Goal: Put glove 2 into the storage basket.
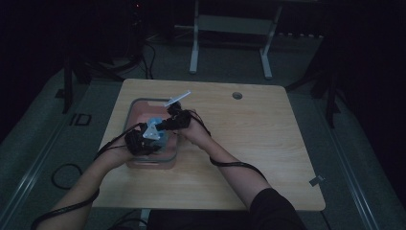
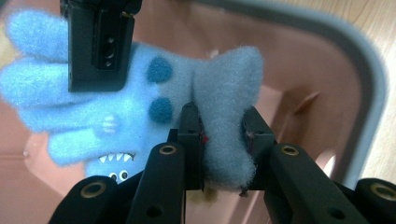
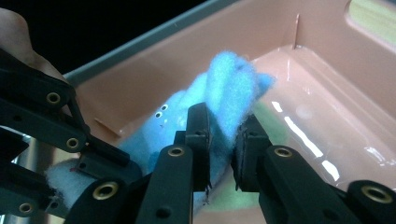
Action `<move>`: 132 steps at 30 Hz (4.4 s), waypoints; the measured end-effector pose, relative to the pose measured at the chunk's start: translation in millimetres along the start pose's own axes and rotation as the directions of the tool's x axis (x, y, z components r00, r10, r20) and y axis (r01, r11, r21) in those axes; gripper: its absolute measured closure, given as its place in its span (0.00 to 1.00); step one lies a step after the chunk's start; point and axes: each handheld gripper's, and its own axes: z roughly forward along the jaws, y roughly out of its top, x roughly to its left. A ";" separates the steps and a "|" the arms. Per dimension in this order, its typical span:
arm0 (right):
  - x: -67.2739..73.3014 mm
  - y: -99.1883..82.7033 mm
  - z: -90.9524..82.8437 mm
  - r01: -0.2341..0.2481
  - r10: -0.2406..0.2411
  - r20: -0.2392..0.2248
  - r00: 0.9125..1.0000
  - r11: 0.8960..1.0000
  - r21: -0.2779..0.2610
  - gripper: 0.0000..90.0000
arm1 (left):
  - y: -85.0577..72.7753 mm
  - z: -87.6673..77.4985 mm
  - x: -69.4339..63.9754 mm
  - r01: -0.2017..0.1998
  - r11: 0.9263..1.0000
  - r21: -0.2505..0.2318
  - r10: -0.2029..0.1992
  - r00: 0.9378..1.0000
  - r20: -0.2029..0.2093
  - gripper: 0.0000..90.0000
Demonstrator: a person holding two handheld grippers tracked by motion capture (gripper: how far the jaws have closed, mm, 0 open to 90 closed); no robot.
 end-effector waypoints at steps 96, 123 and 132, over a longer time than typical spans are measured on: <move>-47.9 -156.4 -160.9 -0.017 0.027 0.144 0.989 0.997 -0.071 0.19 | 135.5 58.8 -91.1 0.008 0.974 -0.227 0.038 0.980 0.196 0.03; -40.1 -214.2 -156.1 -0.019 0.027 0.182 0.983 0.999 -0.044 0.19 | 129.0 103.4 -126.1 -0.027 0.970 -0.240 0.086 0.967 0.239 0.03; -38.7 -225.4 -160.1 -0.030 0.038 0.199 0.979 0.999 -0.044 0.18 | 123.6 118.4 -133.5 -0.027 0.974 -0.225 0.088 0.961 0.264 0.03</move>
